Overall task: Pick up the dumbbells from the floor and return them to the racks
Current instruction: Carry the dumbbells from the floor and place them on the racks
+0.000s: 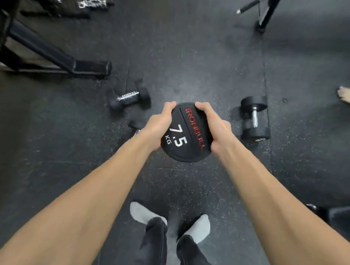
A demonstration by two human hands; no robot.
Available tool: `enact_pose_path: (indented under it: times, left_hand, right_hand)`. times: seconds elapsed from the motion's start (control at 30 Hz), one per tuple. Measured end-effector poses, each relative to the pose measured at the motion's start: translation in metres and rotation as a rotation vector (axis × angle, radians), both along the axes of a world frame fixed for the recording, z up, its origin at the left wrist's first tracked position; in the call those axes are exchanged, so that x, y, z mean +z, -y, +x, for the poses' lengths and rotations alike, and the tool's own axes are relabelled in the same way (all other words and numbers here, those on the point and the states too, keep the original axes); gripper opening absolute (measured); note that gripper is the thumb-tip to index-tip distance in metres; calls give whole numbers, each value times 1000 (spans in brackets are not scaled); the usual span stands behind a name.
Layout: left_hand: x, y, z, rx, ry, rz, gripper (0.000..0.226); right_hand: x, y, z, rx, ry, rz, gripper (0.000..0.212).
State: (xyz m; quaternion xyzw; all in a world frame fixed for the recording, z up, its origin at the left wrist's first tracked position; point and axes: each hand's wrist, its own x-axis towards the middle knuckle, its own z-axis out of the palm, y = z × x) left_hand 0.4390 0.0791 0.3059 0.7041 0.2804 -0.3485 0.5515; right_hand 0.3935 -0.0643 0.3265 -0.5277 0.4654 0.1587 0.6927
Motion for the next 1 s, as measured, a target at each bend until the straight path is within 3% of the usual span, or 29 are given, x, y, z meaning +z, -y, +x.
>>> enact_pose_path:
  times: [0.3, 0.47, 0.6, 0.7, 0.87, 0.93, 1.0]
  left_hand:
    - [217, -151, 18, 417, 211, -133, 58]
    - [325, -249, 20, 587, 411, -142, 54]
    - [396, -321, 24, 703, 584, -104, 47]
    - [426, -371, 24, 803, 672, -95, 35]
    - [452, -453, 39, 950, 744, -78, 44]
    - [456, -488, 56, 987, 745, -44, 56]
    - [457, -523, 78, 1023, 757, -2, 45]
  right_hand:
    - [211, -146, 63, 202, 252, 68, 40]
    - [312, -248, 89, 314, 377, 155, 61]
    - [373, -325, 106, 416, 488, 214, 49]
    - [403, -382, 120, 511, 548, 225, 57]
    - [431, -471, 150, 661, 635, 244, 39]
    - [432, -508, 170, 709, 639, 254, 45]
    - [433, -547, 196, 752, 624, 252, 51]
